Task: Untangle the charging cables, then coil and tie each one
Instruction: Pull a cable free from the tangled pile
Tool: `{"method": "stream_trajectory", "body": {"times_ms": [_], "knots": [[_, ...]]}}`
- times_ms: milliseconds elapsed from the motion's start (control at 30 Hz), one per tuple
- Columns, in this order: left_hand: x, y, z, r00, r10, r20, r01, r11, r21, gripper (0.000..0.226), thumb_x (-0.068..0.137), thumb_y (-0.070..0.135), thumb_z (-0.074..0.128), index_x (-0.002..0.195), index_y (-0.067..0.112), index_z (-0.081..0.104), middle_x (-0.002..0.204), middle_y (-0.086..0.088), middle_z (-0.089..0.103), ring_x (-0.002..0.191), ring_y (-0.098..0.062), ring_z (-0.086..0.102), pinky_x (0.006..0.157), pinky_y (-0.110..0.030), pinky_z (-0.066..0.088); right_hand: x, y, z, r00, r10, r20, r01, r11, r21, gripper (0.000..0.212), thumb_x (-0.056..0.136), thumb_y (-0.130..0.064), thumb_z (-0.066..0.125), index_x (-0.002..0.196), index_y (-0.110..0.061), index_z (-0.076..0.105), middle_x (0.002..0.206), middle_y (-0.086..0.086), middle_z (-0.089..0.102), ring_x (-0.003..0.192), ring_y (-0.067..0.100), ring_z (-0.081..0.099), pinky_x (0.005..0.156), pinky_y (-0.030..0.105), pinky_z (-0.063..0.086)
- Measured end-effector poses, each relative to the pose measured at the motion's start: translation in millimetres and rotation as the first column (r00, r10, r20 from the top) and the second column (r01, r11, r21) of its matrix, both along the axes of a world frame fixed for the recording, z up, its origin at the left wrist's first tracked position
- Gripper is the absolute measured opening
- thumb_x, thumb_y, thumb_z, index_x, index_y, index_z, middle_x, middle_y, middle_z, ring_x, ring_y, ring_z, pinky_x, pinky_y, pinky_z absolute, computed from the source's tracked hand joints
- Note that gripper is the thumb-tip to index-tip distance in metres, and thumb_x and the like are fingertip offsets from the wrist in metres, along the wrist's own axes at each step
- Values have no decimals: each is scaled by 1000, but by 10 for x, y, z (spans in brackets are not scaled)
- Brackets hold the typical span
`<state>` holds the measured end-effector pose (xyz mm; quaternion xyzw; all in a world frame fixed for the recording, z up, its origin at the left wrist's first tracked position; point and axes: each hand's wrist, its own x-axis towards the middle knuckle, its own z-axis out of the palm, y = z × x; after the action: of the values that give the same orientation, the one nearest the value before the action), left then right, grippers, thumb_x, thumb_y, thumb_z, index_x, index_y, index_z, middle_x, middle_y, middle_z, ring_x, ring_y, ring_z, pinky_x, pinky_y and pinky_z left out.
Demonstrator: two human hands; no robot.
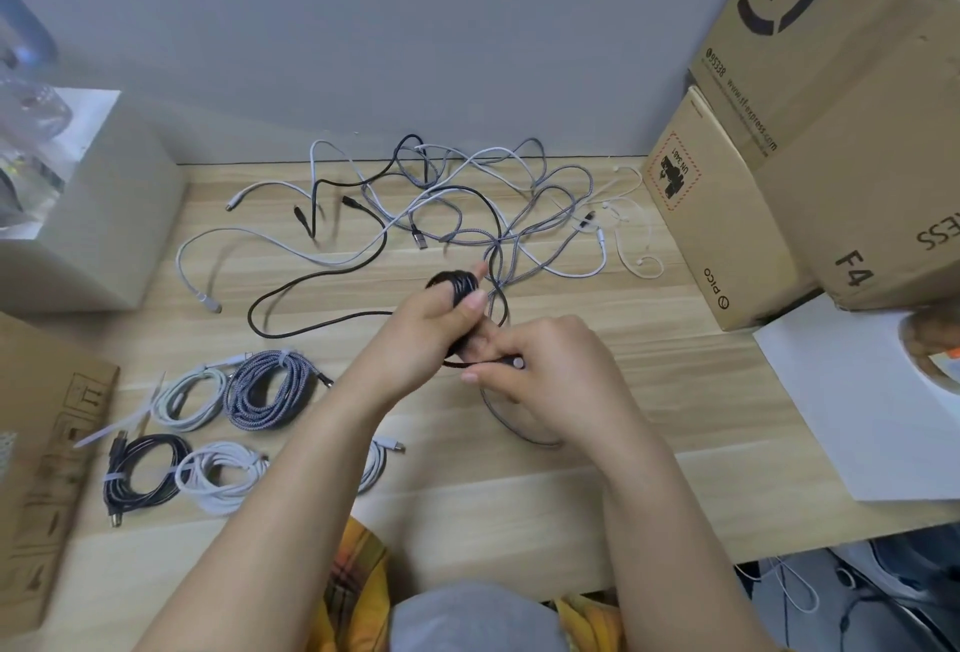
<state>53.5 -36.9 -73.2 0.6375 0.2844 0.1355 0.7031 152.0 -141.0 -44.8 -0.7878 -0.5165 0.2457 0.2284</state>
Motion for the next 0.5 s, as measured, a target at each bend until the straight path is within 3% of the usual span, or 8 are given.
{"method": "stream_trajectory", "body": {"times_ms": [33, 67, 133, 233, 367, 400, 467, 500], "knots": [[3, -18, 12, 998, -28, -61, 31, 999, 45, 23, 100, 14, 37, 102, 4, 58, 57, 8, 63, 88, -5, 66, 69, -12, 42, 25, -10, 1, 997, -60, -49, 62, 997, 40, 12, 73, -39, 74, 76, -27, 73, 60, -6, 62, 71, 17, 59, 66, 30, 47], [7, -54, 33, 993, -55, -107, 63, 995, 71, 27, 100, 16, 37, 99, -1, 58, 54, 8, 62, 85, -6, 67, 63, -9, 41, 42, -19, -4, 990, -105, -93, 112, 991, 75, 10, 69, -37, 77, 69, -27, 73, 57, -6, 63, 68, 15, 60, 68, 32, 50], [25, -145, 75, 986, -112, -122, 122, 990, 74, 36, 102, 22, 32, 86, 3, 59, 49, 3, 56, 50, -9, 56, 48, -11, 35, 73, -27, -8, 966, -183, -185, 209, 969, 133, 13, 63, -28, 81, 58, -25, 69, 56, -10, 66, 67, 9, 63, 69, 33, 52], [61, -236, 131, 987, -111, -116, 114, 993, 25, 52, 101, 39, 21, 58, 16, 37, 40, 2, 38, 39, -9, 28, 42, -16, 25, 136, -14, -51, 904, -272, -331, 357, 905, 231, 27, 53, -20, 89, 56, -30, 65, 63, -18, 63, 62, 1, 56, 60, 20, 43], [97, -222, 191, 988, -136, -74, 130, 988, -79, 60, 94, 58, 6, 58, 16, 30, 42, 3, 20, 41, -11, 11, 42, -21, 14, 126, -2, -190, 827, -69, -558, 312, 882, 354, 23, 67, -19, 76, 75, -33, 60, 106, -12, 62, 95, 2, 57, 77, 17, 40], [99, -217, 206, 983, -170, -68, 162, 981, -102, 66, 92, 60, 5, 57, 13, 35, 41, 1, 20, 40, -11, 10, 41, -20, 14, 122, -5, -215, 795, -14, -607, 289, 888, 358, 24, 72, -19, 70, 85, -34, 55, 109, -9, 63, 92, 7, 57, 74, 18, 42], [107, -189, 210, 970, -242, -35, 232, 956, -177, 82, 84, 66, 4, 66, 0, 50, 41, -5, 20, 39, -10, 8, 40, -17, 12, 112, 6, -210, 721, 55, -691, 254, 907, 338, 25, 77, -22, 63, 96, -29, 47, 86, -11, 67, 63, 7, 52, 58, 14, 40], [123, -172, 206, 963, -270, -18, 260, 940, -222, 86, 82, 67, 4, 71, -4, 51, 41, -6, 20, 39, -8, 8, 40, -17, 11, 115, 11, -196, 732, 63, -678, 236, 910, 340, 21, 79, -29, 61, 95, -28, 48, 67, -13, 63, 53, 4, 47, 55, 13, 38]]}}
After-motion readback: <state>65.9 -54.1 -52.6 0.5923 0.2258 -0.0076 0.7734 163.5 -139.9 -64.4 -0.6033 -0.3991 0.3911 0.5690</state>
